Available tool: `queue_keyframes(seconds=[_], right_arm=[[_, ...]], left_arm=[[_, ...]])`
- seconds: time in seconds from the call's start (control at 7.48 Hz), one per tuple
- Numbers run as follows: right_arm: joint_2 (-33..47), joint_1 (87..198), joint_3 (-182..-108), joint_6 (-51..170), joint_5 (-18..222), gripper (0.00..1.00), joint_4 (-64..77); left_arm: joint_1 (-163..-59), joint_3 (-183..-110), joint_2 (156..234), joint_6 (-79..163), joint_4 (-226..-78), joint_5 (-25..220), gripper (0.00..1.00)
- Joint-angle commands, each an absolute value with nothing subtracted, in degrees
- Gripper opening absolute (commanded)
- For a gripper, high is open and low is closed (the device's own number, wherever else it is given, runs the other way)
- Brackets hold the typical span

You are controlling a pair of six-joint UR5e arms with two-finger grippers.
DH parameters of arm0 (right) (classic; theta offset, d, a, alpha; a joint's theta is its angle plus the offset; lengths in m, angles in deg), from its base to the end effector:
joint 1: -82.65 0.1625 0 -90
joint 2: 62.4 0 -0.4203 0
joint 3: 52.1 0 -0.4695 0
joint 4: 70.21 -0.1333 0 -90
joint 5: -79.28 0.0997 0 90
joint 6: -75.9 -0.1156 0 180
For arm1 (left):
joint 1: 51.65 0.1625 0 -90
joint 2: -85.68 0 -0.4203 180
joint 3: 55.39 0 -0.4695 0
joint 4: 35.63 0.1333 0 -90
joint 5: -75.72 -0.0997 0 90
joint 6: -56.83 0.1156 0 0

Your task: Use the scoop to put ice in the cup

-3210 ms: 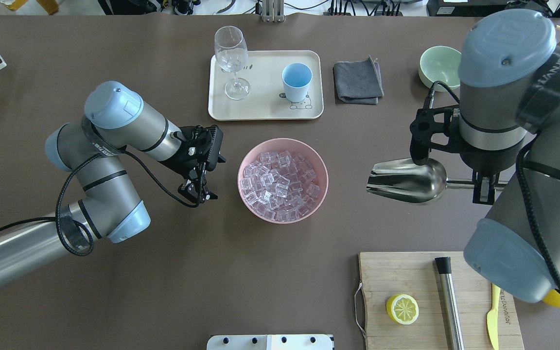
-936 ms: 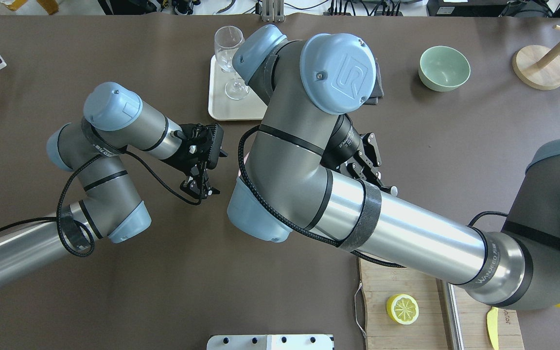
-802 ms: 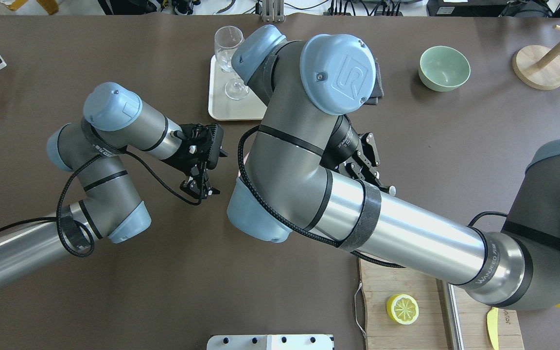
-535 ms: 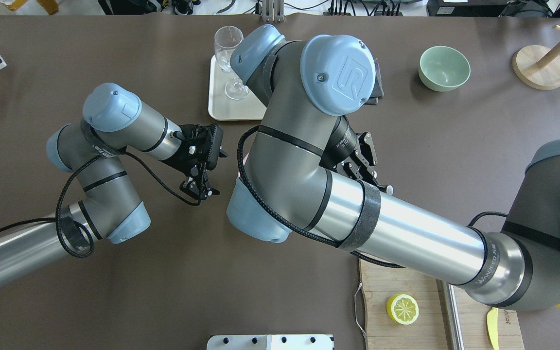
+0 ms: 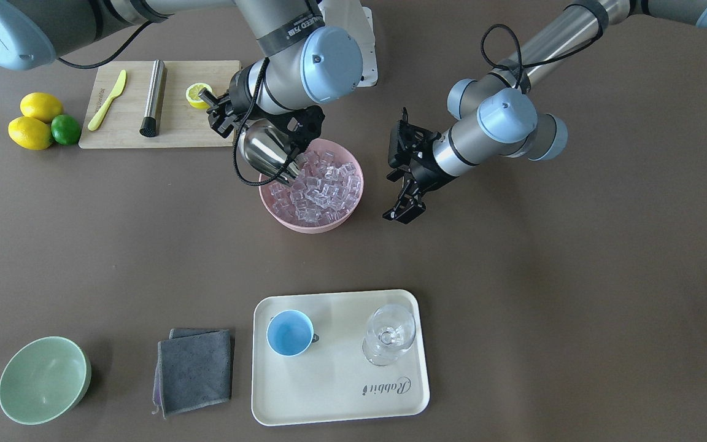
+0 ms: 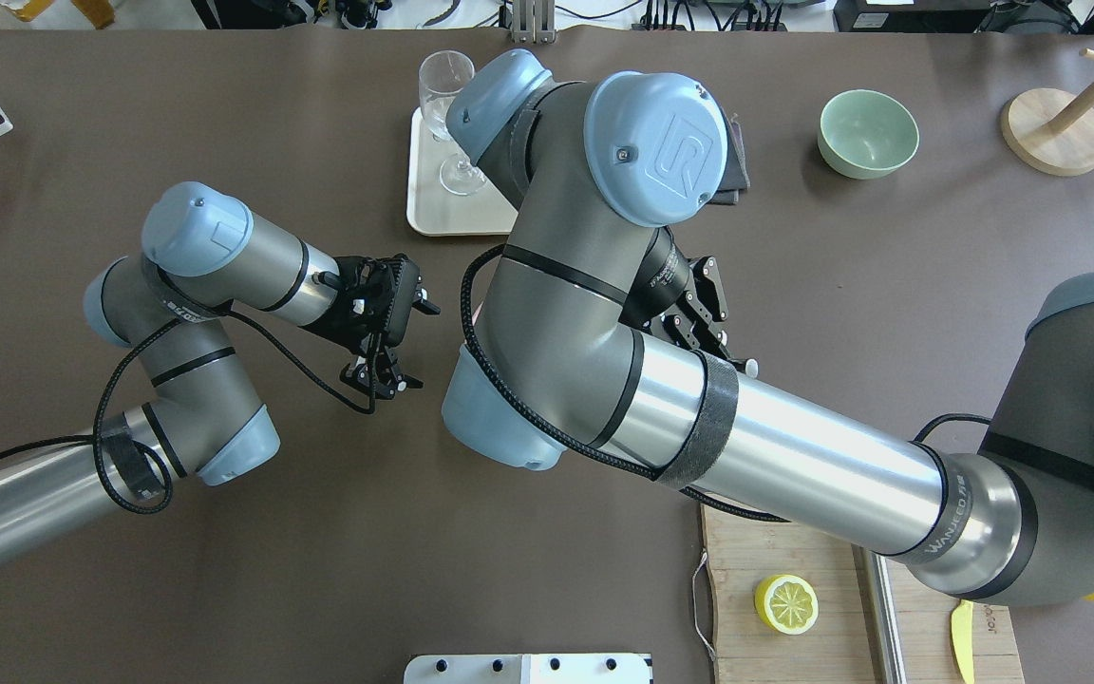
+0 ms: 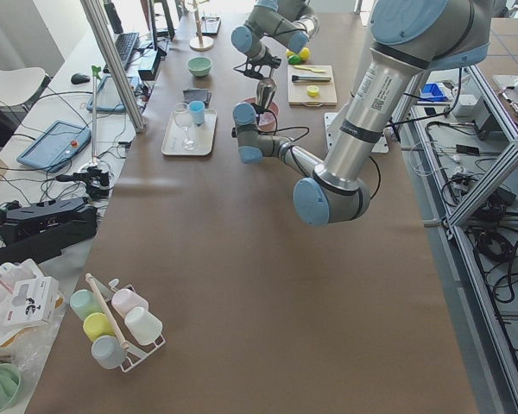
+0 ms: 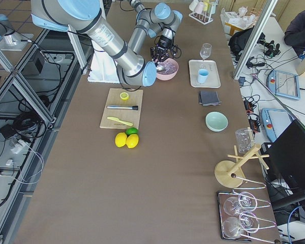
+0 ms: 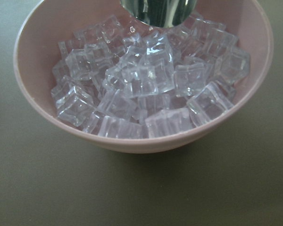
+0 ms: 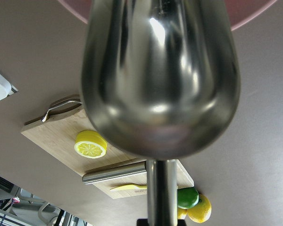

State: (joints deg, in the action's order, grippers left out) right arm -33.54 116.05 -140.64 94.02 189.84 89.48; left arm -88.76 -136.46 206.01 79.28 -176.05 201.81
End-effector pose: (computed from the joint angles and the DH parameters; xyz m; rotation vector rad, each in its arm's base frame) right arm -0.5204 -0.4542 0.0840 -0.3008 -0.3006 -1.2546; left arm 0.5741 -0.5161 0.2884 1.1428 0.9401 1.4869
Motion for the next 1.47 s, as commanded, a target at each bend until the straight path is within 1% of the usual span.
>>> queue_keyframes(seconds=[0.0,0.27,0.53,0.94,1.34], right_arm=[[-33.7,116.1,-140.5,94.0,189.8,0.0,89.0],[-33.7,116.1,-140.0,94.0,189.8,0.0,87.7],[-33.7,116.1,-137.8,92.8,189.7,0.0,85.0],[-33.7,116.0,-137.7,92.4,189.8,0.0,84.3],[-33.5,115.5,-138.0,90.1,189.7,0.0,78.1]], left_arm=[[-88.2,-135.4,205.7,79.1,-180.7,201.8,0.98],[-88.3,-135.0,205.3,79.2,-184.2,201.8,0.98],[-88.3,-134.8,205.4,79.2,-186.3,201.5,0.98],[-88.3,-134.2,205.1,79.2,-191.8,195.6,0.98],[-87.7,-131.9,205.2,78.5,-193.4,195.7,0.98]])
